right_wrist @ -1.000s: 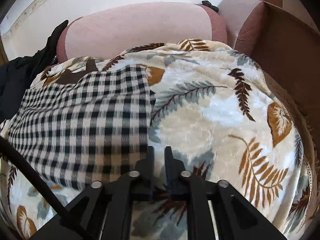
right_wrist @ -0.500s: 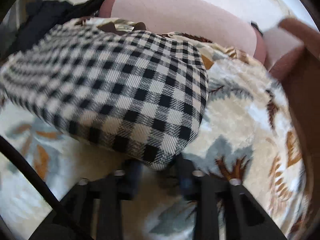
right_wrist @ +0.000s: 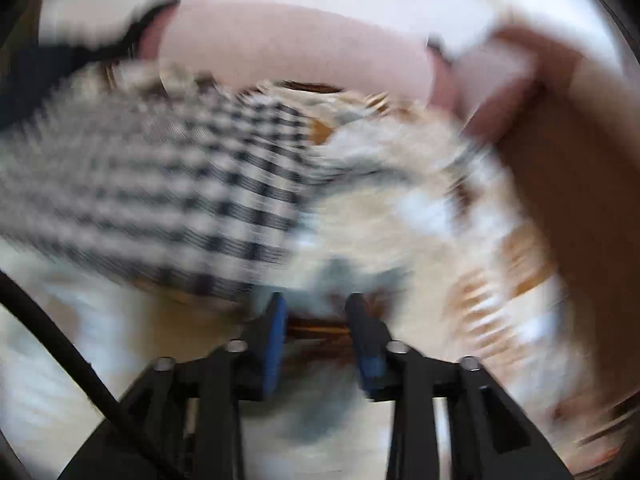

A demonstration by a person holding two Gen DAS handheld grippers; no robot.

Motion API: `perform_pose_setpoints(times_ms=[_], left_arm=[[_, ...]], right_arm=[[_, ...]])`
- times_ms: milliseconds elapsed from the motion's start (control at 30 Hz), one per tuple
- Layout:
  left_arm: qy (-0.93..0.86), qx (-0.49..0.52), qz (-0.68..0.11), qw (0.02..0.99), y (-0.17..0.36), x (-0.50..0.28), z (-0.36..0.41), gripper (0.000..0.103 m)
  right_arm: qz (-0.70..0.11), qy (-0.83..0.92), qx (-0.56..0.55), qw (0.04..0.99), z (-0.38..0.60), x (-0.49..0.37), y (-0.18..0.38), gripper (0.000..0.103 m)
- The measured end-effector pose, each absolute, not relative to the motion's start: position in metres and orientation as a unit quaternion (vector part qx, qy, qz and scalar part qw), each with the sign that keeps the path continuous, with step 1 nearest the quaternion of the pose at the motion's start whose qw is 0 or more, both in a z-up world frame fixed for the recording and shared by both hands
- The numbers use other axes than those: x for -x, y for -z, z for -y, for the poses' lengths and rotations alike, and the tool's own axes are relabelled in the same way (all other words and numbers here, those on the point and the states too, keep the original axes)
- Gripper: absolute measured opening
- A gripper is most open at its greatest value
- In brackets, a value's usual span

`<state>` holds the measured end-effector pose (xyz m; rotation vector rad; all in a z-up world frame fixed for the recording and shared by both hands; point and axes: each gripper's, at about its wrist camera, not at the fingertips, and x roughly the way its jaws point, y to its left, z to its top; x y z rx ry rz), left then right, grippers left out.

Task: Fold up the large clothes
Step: 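Open both grippers and press the folded shirt flat on the blanket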

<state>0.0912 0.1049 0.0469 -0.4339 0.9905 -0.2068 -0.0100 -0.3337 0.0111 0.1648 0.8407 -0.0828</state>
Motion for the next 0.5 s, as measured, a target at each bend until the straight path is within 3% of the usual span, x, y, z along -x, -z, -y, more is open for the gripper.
perform_pose_setpoints(times_ms=[33,133,367,500], left_arm=[[0.112,0.228,-0.466,0.847,-0.045,-0.085,-0.100,0.064],[0.146,0.264,-0.468,0.831,-0.030,-0.071,-0.079,0.070],[0.152,0.195,-0.472,0.846,-0.008,-0.062,-0.033,0.072],[0.153,0.210,-0.461,0.848,-0.008,-0.081,-0.031,0.072]], right_arm=[[-0.413,-0.007,-0.142,0.899,0.337,0.008,-0.006,0.057],[-0.444,-0.103,-0.246,0.855,0.327,-0.002,0.019,0.057],[-0.428,-0.102,-0.250,0.863,0.294,-0.003,0.031,0.064],[-0.407,-0.083,-0.302,0.858,0.308,-0.019,0.031,0.064]])
